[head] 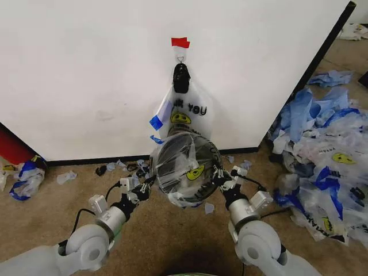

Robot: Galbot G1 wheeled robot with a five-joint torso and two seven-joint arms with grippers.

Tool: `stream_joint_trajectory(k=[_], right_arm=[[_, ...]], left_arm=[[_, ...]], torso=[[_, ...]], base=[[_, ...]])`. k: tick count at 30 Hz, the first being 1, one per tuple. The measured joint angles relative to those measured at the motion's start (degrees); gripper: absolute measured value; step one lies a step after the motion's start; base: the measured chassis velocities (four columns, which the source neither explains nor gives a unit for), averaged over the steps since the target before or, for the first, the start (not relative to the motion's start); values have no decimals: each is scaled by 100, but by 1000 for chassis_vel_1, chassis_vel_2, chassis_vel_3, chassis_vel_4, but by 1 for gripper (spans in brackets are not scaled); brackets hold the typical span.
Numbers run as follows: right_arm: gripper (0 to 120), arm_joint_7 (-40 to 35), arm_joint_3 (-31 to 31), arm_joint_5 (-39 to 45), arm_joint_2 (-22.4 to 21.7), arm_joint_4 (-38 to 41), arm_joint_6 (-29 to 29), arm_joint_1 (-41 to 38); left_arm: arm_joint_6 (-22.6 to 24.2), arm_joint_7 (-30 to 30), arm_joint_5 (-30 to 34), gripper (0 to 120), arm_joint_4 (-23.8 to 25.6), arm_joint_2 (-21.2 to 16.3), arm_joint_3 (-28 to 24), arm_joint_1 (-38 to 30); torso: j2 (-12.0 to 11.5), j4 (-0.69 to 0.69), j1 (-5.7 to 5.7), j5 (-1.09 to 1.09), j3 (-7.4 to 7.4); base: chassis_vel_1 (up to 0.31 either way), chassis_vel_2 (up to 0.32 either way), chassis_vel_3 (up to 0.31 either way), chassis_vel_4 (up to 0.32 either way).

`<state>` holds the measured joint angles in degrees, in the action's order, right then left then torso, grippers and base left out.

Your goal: Pick up the garbage bag from the wall and place it over the trash bin.

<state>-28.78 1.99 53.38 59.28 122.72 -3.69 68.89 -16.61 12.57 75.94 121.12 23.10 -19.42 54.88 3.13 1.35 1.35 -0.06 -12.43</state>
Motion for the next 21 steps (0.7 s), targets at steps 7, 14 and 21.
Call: stream_joint_trajectory(k=[7, 14, 21], right_arm=[[0, -402, 244, 536, 99, 189, 203, 5], [0, -977, 600, 1136, 313, 394, 456, 2], [0, -1216, 893, 1283, 755, 476, 503, 164]], left_arm=[[-42, -22, -191, 46, -40, -134, 74, 158], [-82, -25, -322, 71, 97, -241, 265, 523], [-395, -299, -186, 97, 345, -244, 435, 1027]], torso=[[0, 0, 0, -3, 0], [0, 2, 0, -3, 0], [0, 1, 0, -1, 0]], base=[[0, 0, 0, 0], [0, 0, 0, 0], [0, 0, 0, 0]])
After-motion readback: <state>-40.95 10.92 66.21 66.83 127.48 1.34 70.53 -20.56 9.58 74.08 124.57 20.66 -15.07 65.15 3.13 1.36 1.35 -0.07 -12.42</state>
